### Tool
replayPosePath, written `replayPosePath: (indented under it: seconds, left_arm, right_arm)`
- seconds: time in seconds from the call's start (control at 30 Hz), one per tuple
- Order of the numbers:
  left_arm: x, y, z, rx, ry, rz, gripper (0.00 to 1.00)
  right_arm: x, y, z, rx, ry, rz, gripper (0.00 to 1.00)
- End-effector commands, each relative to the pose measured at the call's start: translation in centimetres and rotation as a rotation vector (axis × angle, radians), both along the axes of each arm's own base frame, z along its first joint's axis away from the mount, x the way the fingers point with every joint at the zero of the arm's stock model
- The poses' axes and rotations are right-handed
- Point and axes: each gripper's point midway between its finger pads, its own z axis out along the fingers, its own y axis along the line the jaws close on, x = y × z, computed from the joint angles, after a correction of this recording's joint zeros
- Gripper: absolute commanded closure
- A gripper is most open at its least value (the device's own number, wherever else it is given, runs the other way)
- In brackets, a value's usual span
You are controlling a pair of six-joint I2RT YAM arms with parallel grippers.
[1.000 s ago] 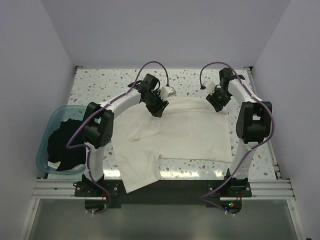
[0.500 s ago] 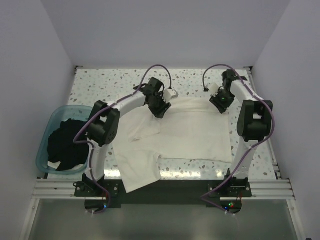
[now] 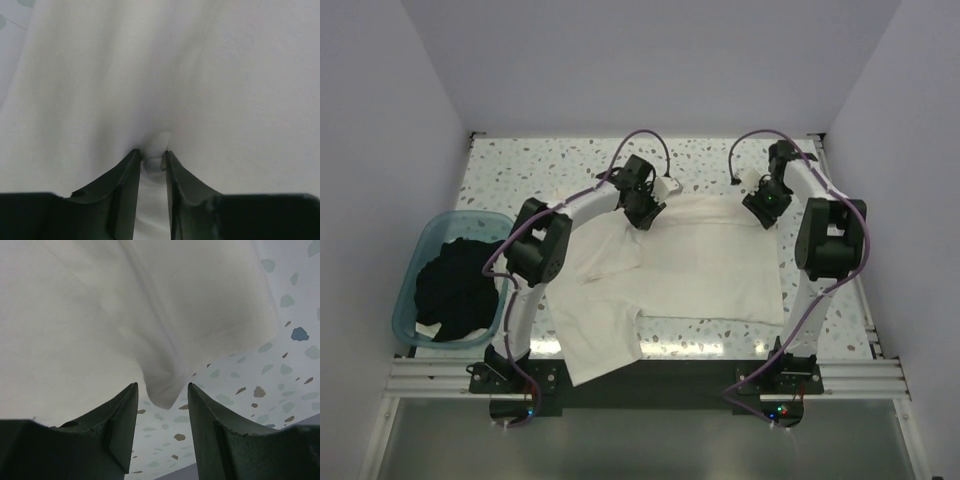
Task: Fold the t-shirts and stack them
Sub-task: Fold the tshirt
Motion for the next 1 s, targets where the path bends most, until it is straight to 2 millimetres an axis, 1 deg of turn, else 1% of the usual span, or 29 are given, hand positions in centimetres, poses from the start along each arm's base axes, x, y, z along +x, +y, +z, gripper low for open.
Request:
replayPosePath:
  seconds: [0.0, 0.03, 0.07, 0.13, 0.17, 0.23, 0.27, 0.33, 0.37, 0.4, 0.43, 0.47, 0.6, 0.67, 0.8, 0.83, 0.9, 0.93, 0.97]
  left_arm:
    - [1.4, -0.8, 1.4, -0.013, -0.06, -0.008, 0.72]
    - [1.4, -0.7, 1.5, -0.011, -0.064, -0.005, 0.76]
    - [1.3, -0.7, 1.6, -0.013, -0.068, -0.006, 0.83]
    - [1.2, -0.6, 2.2, -0.02, -0.073, -0.008, 0.9]
    - [1.2, -0.7, 2.4, -0.024, -0.077, -0.009, 0.95]
    - [1.0, -0.7, 3.0, -0.035, -0.077, -0.014, 0.99]
    - [0.9, -0.8, 3.3, -0.04, -0.082, -0.018, 1.0]
    - [0.7, -0.9, 4.2, -0.056, -0.086, -0.023, 1.0]
    - [0.6, -1.0, 4.5, -0.063, -0.089, -0.026, 1.0]
    - [0.3, -1.0, 5.1, -0.075, -0.089, -0.034, 1.0]
    - [0.2, -1.0, 5.4, -0.076, -0.09, -0.038, 1.0]
    - [0.0, -0.8, 5.8, -0.078, -0.093, -0.038, 1.0]
    - [-0.5, -0.2, 6.0, -0.061, -0.091, -0.047, 1.0]
    - [-1.2, 0.2, 5.6, -0.048, -0.069, -0.061, 1.0]
    - [-1.8, 0.4, 4.8, -0.039, -0.045, -0.079, 1.0]
    - [-2.1, 0.5, 4.4, -0.03, -0.03, -0.087, 0.96]
    - [-2.4, 0.4, 4.2, -0.031, 0.002, -0.101, 0.8]
    - [-3.0, 0.5, 4.2, -0.027, 0.023, -0.113, 0.67]
    - [-2.9, 0.8, 4.8, -0.04, 0.022, -0.112, 0.61]
  right_arm:
    - [0.8, -0.3, 0.3, -0.009, -0.014, 0.022, 0.53]
    - [0.8, -0.4, 0.2, -0.014, -0.011, 0.023, 0.53]
    - [0.8, -0.4, 0.2, -0.014, -0.011, 0.024, 0.55]
    - [0.8, -0.5, 0.1, -0.02, -0.01, 0.028, 0.58]
    - [0.8, -0.6, -0.1, -0.023, -0.009, 0.027, 0.62]
    - [1.2, -0.7, -0.1, -0.031, -0.017, 0.027, 0.7]
    - [1.2, -0.9, -0.1, -0.04, -0.018, 0.025, 0.78]
    - [1.4, -1.1, 0.1, -0.045, -0.032, 0.028, 0.85]
    - [1.5, -1.2, 0.3, -0.049, -0.036, 0.027, 0.91]
    - [1.7, -1.3, 0.6, -0.052, -0.047, 0.029, 0.93]
    - [1.7, -1.5, 0.7, -0.054, -0.05, 0.029, 0.99]
    - [1.8, -1.6, 0.8, -0.057, -0.052, 0.036, 1.0]
    - [1.8, -2.2, 1.4, -0.062, -0.066, 0.045, 1.0]
    - [1.6, -2.6, 1.2, -0.063, -0.055, 0.056, 1.0]
    - [1.1, -2.5, 0.8, -0.055, -0.04, 0.067, 1.0]
    - [0.9, -2.2, 0.8, -0.041, -0.032, 0.074, 0.94]
    - [0.0, -1.9, 0.7, -0.019, 0.009, 0.091, 0.79]
    - [-0.3, -1.4, 0.7, 0.009, 0.017, 0.099, 0.63]
    - [-0.3, -1.1, 1.3, 0.021, 0.011, 0.107, 0.59]
